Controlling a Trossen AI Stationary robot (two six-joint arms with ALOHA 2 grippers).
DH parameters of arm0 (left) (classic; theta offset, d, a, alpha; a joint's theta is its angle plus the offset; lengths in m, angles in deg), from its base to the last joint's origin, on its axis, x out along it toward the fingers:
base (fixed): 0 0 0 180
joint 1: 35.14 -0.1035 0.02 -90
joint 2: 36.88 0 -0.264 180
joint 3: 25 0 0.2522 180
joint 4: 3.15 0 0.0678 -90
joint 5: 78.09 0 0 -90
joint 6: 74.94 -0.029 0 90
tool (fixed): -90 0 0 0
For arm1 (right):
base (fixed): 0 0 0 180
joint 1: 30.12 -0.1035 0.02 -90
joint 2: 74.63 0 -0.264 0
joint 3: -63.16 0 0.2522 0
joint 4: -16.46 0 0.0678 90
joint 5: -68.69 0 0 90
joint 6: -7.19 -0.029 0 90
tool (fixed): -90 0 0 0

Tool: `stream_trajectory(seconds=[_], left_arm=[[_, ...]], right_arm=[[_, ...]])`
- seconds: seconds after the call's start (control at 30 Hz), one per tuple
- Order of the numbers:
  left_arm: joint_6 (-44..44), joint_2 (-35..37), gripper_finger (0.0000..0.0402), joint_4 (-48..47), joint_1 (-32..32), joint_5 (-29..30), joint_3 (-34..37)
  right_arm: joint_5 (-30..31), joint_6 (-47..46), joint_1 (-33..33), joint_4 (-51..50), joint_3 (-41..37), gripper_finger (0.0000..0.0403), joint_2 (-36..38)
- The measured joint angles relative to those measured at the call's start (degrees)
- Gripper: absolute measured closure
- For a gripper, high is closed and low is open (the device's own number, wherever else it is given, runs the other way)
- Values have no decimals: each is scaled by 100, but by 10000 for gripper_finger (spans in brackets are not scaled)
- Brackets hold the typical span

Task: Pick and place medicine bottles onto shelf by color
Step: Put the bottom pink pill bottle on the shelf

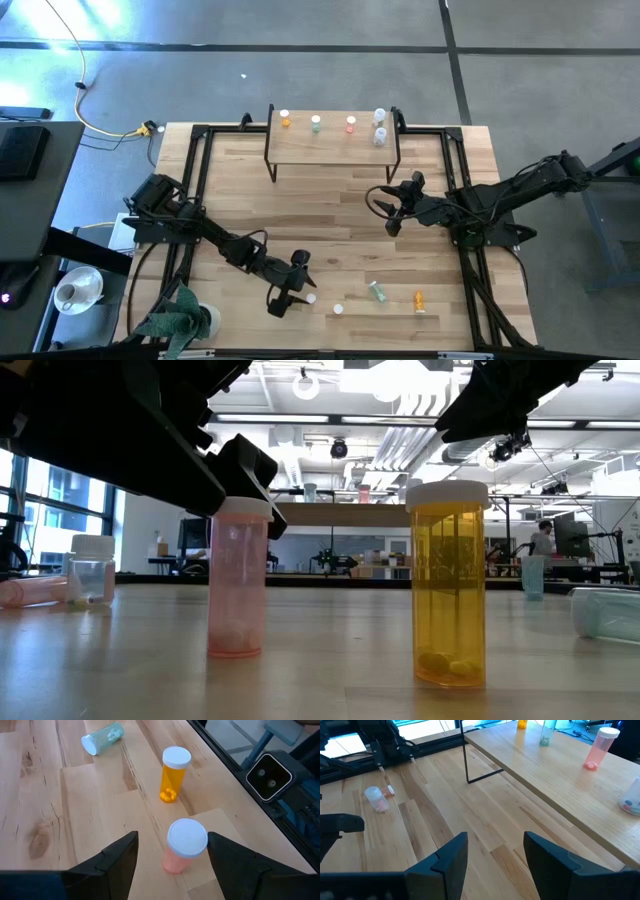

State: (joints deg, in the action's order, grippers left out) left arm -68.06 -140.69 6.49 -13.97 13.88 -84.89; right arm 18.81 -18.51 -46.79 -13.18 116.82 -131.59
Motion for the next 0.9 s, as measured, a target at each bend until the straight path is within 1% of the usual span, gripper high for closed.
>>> stream_trajectory(seconds=[0.17,0.37,0.8,0.9], left_arm=[[2,-5,177,7,0,0,0],[44,-271,177,177,22,-7,-26],[44,-273,177,398,37,26,-28],[44,-273,187,393,37,28,-28]], right_arm=[[2,0,0,3,0,219,-5],[2,1,0,-15,0,219,-7],[2,2,2,-32,0,219,-9],[2,2,0,-35,0,219,-9]])
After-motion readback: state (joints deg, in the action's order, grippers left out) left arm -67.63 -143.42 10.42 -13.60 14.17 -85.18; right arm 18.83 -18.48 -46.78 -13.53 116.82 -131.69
